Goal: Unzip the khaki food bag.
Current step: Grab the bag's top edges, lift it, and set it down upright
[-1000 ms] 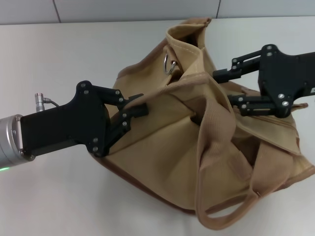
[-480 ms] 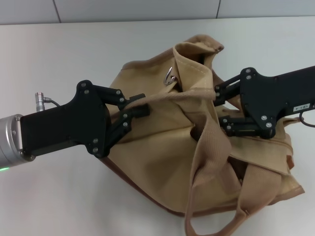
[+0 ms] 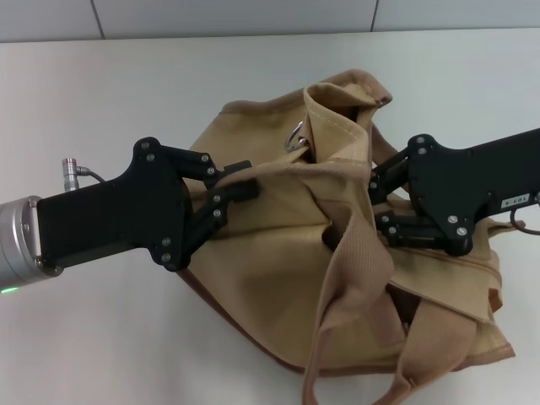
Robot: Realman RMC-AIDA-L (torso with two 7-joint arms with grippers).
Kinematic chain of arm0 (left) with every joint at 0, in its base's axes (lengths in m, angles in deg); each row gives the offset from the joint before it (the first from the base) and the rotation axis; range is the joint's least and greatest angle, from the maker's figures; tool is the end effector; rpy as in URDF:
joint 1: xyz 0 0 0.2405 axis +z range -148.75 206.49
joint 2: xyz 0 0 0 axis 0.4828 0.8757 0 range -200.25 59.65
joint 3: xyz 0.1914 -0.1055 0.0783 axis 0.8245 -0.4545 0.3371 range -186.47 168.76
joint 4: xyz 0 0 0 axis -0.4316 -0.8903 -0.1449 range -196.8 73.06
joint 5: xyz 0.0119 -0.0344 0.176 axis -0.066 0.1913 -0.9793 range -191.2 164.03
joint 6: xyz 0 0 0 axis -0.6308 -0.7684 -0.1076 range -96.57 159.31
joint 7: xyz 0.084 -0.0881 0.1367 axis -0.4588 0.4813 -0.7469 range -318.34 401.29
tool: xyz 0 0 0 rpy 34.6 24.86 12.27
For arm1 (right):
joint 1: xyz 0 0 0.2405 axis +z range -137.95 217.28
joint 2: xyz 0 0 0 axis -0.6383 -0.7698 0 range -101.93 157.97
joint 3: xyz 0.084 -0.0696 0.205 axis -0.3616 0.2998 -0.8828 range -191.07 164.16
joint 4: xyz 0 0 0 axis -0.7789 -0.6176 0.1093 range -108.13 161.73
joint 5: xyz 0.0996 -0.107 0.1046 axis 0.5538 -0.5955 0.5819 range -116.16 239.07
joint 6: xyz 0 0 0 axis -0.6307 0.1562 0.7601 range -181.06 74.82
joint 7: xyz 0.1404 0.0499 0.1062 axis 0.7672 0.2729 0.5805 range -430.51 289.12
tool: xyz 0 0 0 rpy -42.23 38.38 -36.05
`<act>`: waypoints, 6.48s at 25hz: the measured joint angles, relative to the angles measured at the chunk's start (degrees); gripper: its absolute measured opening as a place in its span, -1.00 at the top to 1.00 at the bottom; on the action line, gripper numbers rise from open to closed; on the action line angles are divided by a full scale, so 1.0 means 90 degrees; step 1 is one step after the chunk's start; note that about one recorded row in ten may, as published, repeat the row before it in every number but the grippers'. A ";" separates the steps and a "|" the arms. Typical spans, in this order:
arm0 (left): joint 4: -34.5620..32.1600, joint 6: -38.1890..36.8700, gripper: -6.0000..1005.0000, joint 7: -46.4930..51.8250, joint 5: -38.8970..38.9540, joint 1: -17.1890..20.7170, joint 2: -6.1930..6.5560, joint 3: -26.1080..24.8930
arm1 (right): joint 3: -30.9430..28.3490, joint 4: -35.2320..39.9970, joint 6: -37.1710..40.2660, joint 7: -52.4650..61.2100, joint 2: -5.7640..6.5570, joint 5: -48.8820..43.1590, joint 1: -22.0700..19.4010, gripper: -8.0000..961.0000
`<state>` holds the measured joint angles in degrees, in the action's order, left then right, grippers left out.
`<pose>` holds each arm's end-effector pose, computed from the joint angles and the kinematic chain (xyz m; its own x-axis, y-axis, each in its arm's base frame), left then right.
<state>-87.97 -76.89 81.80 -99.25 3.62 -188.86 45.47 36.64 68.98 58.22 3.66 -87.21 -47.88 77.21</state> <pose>-0.1569 0.2447 -0.0103 0.5864 -0.2419 0.7730 -0.0106 -0.9566 -0.2913 0.1407 0.2714 -0.0022 0.8664 -0.0287 -0.4985 0.0396 -0.9912 0.1260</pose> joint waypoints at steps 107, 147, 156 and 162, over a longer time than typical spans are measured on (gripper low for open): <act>0.0323 0.0130 0.85 -0.0281 0.0172 -0.0584 -0.0020 -0.0059 | -0.1109 -0.1987 0.0463 0.1173 -0.0126 0.0045 -0.0233 0.64; 0.0415 0.0353 0.85 -0.0229 0.0554 -0.0524 -0.0019 -0.0225 | -0.1085 -0.1929 0.0351 0.0994 -0.0015 0.0030 -0.0374 0.98; 0.0583 0.0505 0.85 -0.0216 0.0889 -0.0490 -0.0014 -0.0290 | -0.1088 -0.1922 0.0279 0.0909 0.0072 0.0030 -0.0567 0.98; 0.0604 0.0552 0.85 -0.0213 0.0926 -0.0324 0.0016 -0.0529 | -0.1115 -0.1922 0.0280 0.0913 0.0236 0.0023 -0.0764 0.98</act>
<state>-82.53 -71.92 79.88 -90.92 0.71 -188.72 40.71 26.60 51.68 60.74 11.88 -85.09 -47.68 70.33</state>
